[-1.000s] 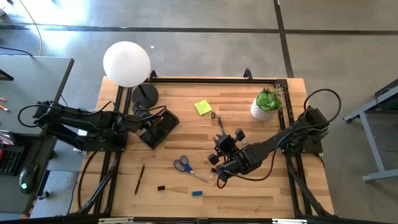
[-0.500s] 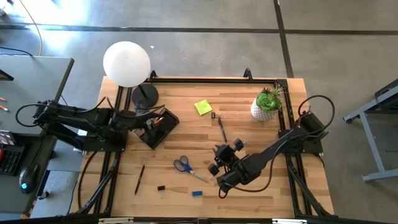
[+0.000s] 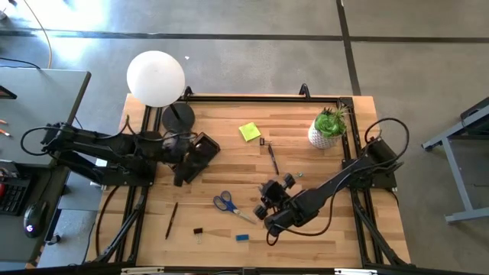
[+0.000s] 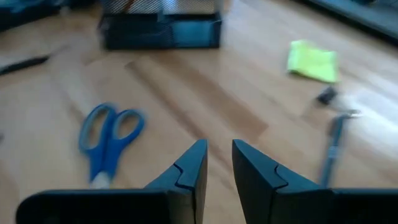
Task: Pick and place office supplies into organizer
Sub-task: Put the right black pen into the metal mesh desk organizer
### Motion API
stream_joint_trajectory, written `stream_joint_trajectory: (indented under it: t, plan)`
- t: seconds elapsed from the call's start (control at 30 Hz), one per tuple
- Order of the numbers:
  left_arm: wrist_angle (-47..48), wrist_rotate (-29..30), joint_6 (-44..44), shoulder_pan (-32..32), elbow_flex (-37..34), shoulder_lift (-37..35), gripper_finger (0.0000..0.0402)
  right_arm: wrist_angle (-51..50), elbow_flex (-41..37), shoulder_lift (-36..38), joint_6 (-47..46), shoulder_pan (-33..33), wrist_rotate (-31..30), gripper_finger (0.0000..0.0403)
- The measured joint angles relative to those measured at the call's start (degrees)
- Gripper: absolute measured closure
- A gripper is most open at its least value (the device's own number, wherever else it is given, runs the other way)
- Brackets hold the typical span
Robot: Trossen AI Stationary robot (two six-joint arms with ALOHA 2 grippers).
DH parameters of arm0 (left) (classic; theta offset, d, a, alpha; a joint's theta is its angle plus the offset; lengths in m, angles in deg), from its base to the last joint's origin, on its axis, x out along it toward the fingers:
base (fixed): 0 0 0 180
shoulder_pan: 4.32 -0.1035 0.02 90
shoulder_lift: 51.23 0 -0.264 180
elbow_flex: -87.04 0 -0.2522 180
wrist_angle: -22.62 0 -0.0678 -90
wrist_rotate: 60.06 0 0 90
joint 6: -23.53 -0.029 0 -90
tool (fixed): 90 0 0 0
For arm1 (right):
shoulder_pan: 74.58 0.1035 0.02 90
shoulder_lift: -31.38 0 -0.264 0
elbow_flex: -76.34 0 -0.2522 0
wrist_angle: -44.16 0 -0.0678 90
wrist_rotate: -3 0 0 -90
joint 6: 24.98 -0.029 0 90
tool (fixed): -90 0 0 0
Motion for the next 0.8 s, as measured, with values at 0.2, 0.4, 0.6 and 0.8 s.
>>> stream_joint_trajectory:
  t: [0.2, 0.4, 0.6, 0.8]
  plan:
    - [-6.6, -2.5, -0.5, 3.8, -3.2, 5.6, 0.0252, 17.1, 0.0, -6.6, 12.8, -1.7, 11.3, 0.0331]
    - [-11.1, 0.7, -0.6, 8.4, -3.2, 9.5, 0.0263, 20.2, -0.1, -9.3, 16.6, -2.4, 12.7, 0.0331]
    - [-21.5, 1.5, -0.6, 8.9, -3.1, 13.7, 0.0264, 10.6, -0.1, -6.8, 10.3, -2.9, 3.4, 0.0331]
    - [-26.0, 0.5, -3.5, 8.9, 3.5, 18.2, 0.0264, -5.8, -0.1, -1.6, -2.7, -3.7, -3.3, 0.0331]
